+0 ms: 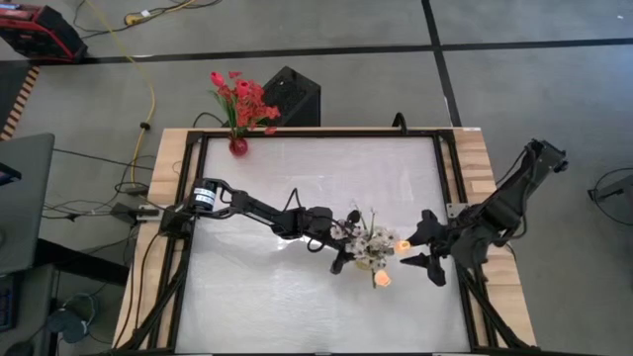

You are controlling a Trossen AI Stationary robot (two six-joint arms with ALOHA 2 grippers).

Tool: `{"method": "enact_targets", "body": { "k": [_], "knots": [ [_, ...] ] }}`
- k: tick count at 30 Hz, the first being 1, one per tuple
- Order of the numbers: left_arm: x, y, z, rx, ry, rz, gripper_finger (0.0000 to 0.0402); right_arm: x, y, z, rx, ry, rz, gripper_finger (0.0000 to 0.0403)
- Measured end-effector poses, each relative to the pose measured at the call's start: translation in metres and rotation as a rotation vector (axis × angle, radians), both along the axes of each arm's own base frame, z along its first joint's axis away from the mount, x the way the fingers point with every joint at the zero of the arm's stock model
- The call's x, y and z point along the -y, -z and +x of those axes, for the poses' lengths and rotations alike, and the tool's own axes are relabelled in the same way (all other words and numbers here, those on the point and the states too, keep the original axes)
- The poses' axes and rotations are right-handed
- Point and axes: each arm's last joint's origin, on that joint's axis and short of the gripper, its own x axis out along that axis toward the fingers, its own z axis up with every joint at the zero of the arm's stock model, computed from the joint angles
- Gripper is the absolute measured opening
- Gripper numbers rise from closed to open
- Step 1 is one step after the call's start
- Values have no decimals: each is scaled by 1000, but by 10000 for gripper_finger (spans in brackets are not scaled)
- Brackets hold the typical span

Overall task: Sort flowers into vase by color
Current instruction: Return to Home Position

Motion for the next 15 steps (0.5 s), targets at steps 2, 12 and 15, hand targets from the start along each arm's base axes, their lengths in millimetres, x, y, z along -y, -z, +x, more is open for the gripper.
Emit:
{"method": "enact_targets", "body": {
  "k": [2, 12, 15],
  "knots": [
    [-2, -3, 0, 0, 0, 12, 203, 0, 0, 0, -4, 0, -3, 226],
    [-11, -38, -25, -262, 22, 178, 233, 1, 2, -1, -28, 14, -4, 225],
    [-14, -49, -42, -410, -35, 264, 233, 2, 3, -2, -43, 11, -9, 225]
  ]
}}
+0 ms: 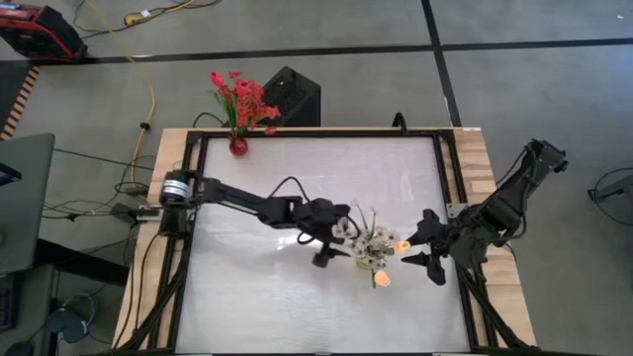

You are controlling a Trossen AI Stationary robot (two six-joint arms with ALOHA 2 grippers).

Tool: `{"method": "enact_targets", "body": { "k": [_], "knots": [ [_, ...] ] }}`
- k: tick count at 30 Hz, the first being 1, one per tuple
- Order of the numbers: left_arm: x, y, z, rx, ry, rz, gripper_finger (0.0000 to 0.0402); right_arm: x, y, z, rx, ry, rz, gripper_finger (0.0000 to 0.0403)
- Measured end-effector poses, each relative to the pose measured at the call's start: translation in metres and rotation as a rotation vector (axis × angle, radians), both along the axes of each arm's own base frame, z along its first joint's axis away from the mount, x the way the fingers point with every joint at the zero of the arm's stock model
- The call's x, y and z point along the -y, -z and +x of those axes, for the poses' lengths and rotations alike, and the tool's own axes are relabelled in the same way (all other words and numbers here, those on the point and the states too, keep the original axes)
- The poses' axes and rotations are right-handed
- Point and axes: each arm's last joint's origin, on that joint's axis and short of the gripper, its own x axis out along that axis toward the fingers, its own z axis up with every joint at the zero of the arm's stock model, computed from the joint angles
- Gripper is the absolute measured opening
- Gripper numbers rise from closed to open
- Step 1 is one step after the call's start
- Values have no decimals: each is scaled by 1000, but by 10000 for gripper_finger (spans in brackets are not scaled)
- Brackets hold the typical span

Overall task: Sort flowers into vase by color
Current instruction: Return to Home Position

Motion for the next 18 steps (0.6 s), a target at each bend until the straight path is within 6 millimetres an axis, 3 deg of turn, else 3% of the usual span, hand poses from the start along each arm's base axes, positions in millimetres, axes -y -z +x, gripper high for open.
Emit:
{"method": "enact_targets", "body": {
  "k": [12, 18],
  "knots": [
    [-12, -70, -82, -314, -259, 131, 233, 16, 6, 0, -191, 79, 99, 225],
    [-16, -106, -131, -200, -378, 117, 233, 28, 3, -1, -194, 75, 90, 225]
  ]
}}
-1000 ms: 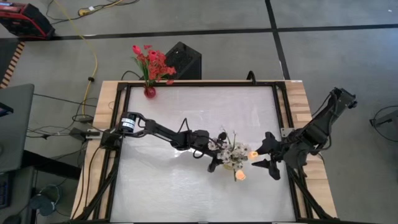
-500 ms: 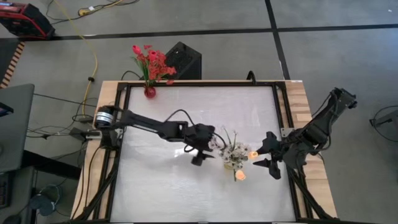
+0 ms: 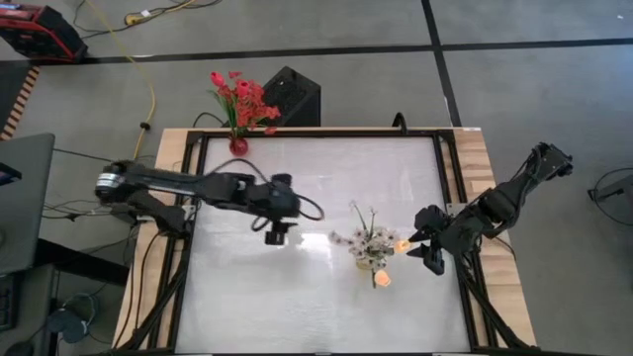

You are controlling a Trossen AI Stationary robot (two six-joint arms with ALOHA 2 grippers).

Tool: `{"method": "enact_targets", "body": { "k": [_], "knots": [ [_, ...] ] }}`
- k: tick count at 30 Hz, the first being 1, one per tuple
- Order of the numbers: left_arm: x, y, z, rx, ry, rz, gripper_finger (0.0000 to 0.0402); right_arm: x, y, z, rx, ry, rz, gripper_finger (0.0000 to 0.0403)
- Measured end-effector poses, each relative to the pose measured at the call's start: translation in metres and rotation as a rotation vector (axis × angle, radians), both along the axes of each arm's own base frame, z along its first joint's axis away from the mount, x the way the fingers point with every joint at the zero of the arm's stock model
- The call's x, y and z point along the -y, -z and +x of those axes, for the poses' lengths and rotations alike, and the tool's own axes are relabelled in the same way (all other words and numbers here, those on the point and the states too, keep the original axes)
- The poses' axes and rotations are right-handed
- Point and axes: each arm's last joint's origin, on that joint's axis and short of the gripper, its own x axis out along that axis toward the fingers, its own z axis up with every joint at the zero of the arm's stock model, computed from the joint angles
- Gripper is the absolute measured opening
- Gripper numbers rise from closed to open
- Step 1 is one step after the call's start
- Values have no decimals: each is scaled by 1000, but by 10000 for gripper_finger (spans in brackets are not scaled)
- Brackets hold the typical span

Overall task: Sort flowers into vase by color
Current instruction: Return to Home Position

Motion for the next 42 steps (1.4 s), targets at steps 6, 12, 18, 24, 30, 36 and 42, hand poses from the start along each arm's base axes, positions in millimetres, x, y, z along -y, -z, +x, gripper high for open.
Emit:
{"method": "enact_targets", "body": {
  "k": [6, 12, 18, 24, 30, 36, 42],
  "knots": [
    [-13, -14, -45, 317, -90, 57, 233, 29, -8, -1, 65, 35, -116, 215],
    [-28, -2, -76, 531, -153, 65, 233, 63, -17, 1, 142, 97, -271, 181],
    [-40, 13, -98, 643, -201, 62, 233, 95, -30, 14, 262, 92, -446, 125],
    [-50, 32, -119, 705, -258, 62, 233, 126, -25, 22, 447, 43, -489, 21],
    [-51, 57, -140, 773, -294, 48, 233, 140, 13, 22, 517, 54, -489, 22],
    [-50, 77, -158, 825, -322, 7, 233, 136, 51, 6, 617, 117, -465, 16],
    [-46, 93, -172, 887, -342, -57, 233, 123, 81, -14, 679, 172, -405, 16]
  ]
}}
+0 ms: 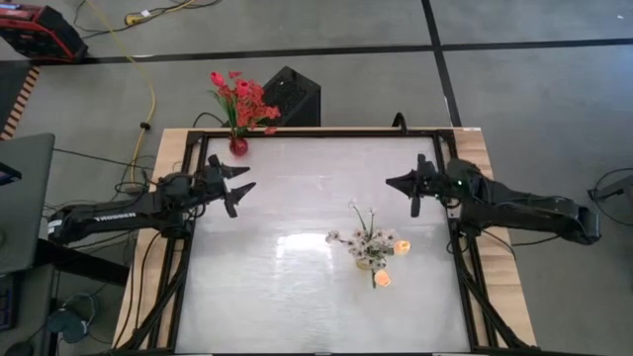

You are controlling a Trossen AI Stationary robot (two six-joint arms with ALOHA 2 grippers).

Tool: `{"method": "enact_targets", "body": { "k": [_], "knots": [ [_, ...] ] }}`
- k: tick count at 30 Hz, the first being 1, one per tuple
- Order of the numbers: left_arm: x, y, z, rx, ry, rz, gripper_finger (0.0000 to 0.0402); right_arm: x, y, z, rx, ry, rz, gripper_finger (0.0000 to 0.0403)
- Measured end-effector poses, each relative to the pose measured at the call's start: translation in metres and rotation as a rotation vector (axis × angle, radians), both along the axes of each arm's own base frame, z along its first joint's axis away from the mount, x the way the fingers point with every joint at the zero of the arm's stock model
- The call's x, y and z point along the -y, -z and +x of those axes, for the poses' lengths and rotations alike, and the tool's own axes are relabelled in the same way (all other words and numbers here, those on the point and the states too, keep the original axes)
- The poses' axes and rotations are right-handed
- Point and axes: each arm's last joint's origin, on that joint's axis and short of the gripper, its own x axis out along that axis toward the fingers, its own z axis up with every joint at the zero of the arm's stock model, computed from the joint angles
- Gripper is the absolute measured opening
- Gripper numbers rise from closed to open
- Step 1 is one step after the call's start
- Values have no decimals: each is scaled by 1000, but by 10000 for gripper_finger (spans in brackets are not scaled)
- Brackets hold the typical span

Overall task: Sort flowers into vase by color
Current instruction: Return to Home Position

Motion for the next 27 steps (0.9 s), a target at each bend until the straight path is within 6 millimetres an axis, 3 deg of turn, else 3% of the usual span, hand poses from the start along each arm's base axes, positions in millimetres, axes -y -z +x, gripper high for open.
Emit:
{"method": "enact_targets", "body": {
  "k": [8, 17, 27],
  "knots": [
    [4, 12, -12, 67, 13, -54, 233, -20, 32, -16, 49, 16, 8, 16],
    [6, 34, -18, 91, 35, -105, 233, -28, 62, -22, 77, -33, 12, 16],
    [8, 40, -18, 21, 89, -97, 233, -30, 67, -20, 48, -108, -36, 26]
  ]
}}
